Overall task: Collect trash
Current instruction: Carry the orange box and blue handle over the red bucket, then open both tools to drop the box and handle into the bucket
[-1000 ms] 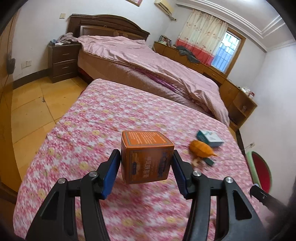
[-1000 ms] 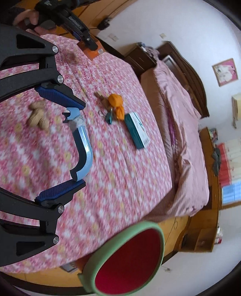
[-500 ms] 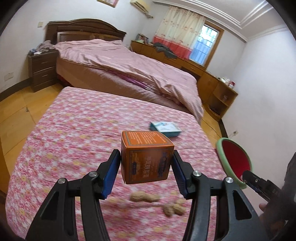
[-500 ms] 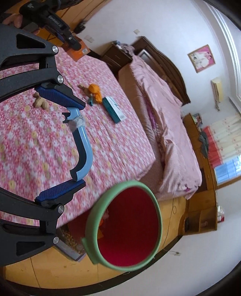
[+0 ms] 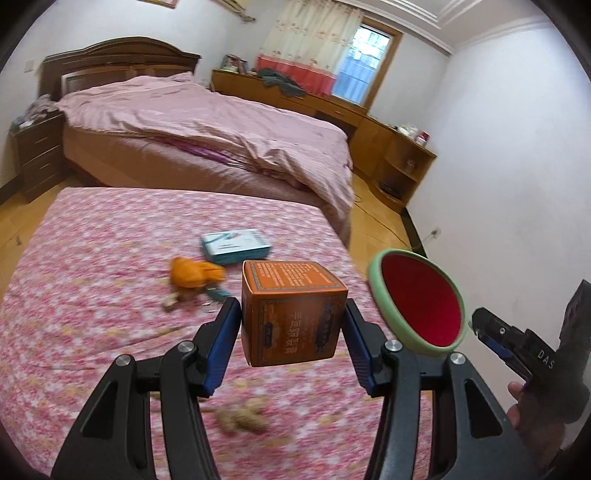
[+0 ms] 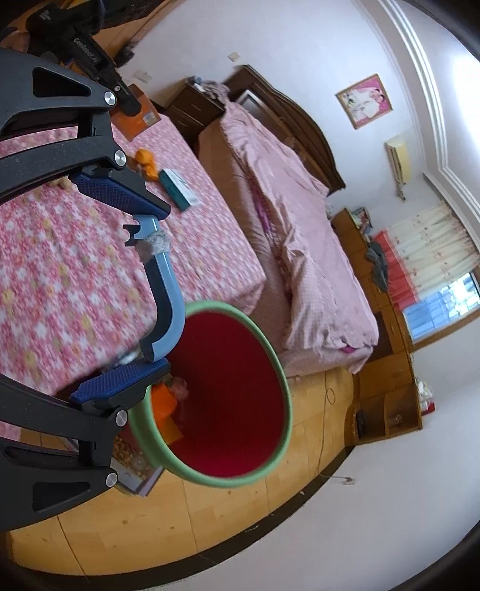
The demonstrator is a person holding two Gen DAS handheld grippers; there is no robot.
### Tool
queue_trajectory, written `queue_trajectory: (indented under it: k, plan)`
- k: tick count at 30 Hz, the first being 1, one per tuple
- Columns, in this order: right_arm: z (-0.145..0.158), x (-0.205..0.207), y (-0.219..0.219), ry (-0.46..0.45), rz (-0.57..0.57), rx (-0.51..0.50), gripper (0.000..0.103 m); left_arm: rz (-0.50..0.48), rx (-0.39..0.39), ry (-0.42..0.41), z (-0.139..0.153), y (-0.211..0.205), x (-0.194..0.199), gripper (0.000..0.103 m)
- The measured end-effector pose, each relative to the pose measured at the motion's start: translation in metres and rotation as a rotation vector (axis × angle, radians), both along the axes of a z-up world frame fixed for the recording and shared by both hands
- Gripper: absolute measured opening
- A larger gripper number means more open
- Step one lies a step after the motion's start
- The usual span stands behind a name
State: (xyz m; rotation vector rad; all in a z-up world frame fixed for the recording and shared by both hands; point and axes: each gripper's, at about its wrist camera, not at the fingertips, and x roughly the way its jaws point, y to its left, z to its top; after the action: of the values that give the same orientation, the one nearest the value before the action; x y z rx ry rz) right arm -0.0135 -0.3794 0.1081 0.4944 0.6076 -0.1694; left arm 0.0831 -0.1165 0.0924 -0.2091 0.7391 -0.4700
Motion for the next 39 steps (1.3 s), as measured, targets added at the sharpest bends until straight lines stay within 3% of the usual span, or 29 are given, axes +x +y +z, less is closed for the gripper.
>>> queue_trajectory:
  k: [14, 24, 35, 39]
  plan:
    - [0.002, -0.011, -0.075, -0.009, -0.113, 0.008, 0.077, -0.201, 0.034, -0.054, 0.011, -0.119, 0.014, 0.056]
    - [-0.017, -0.013, -0.114, 0.010, -0.168, 0.037, 0.077, -0.310, 0.081, -0.021, -0.020, -0.197, 0.034, 0.056]
    - [-0.034, -0.006, -0.141, 0.032, -0.205, 0.055, 0.077, -0.370, 0.138, 0.034, -0.058, -0.240, 0.053, 0.056]
    - [-0.039, 0.003, -0.146, 0.046, -0.210, 0.055, 0.077, -0.379, 0.147, 0.045, -0.063, -0.244, 0.054, 0.061]
